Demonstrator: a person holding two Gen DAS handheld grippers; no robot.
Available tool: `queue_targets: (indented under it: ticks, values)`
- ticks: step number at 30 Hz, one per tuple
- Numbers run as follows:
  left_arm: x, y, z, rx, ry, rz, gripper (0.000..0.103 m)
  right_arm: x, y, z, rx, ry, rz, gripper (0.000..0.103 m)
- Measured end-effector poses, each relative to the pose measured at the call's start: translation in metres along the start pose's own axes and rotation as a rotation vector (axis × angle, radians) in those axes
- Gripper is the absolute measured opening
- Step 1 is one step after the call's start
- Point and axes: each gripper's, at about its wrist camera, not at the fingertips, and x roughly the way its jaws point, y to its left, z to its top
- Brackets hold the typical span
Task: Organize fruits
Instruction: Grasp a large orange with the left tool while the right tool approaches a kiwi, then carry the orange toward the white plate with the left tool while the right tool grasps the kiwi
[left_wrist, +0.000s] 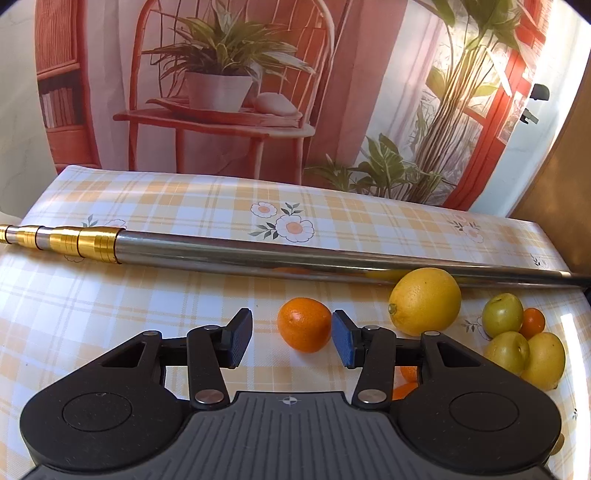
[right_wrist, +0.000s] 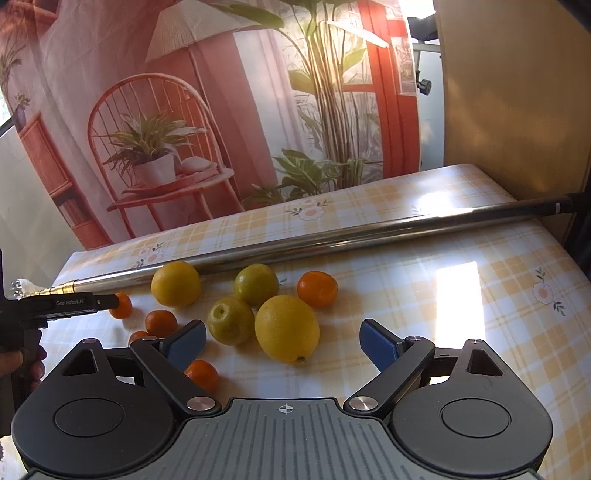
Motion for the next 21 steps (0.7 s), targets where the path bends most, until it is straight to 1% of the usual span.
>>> queue_targets:
  ticks: [7,8,9,10,12,16,18,21]
  values:
    - [0.017,-0.002,0.002,-0.024,0.032,-0.03,0.05,0.008,-0.004,0.0,0.022,0.019,0.002,0.088]
    - [0.02,-0.002,0.002,-0.027,0.035,-0.032,0.048,0.009,-0.004,0.0,0.024,0.021,0.003,0.088]
    - [0.022,-0.002,0.002,-0.03,0.036,-0.036,0.043,0.01,-0.005,0.0,0.025,0.022,0.003,0.088]
    - [0.022,-0.001,0.002,-0.035,0.036,-0.044,0.04,0.01,-0.005,0.0,0.027,0.023,0.003,0.088]
    - [0.021,0.0,0.002,-0.037,0.033,-0.044,0.04,0.01,-0.007,0.0,0.031,0.024,0.002,0.088]
    - [0.006,-0.004,-0.001,-0.001,-0.002,-0.046,0.04,0.011,-0.01,-0.002,0.044,0.023,-0.002,0.087]
    - [-0.007,-0.007,-0.003,0.021,-0.023,-0.05,0.04,0.012,-0.013,-0.003,0.051,0.022,-0.009,0.087]
    - [-0.031,-0.014,-0.009,0.058,-0.053,-0.066,0.04,0.012,-0.015,-0.005,0.06,0.024,-0.007,0.083]
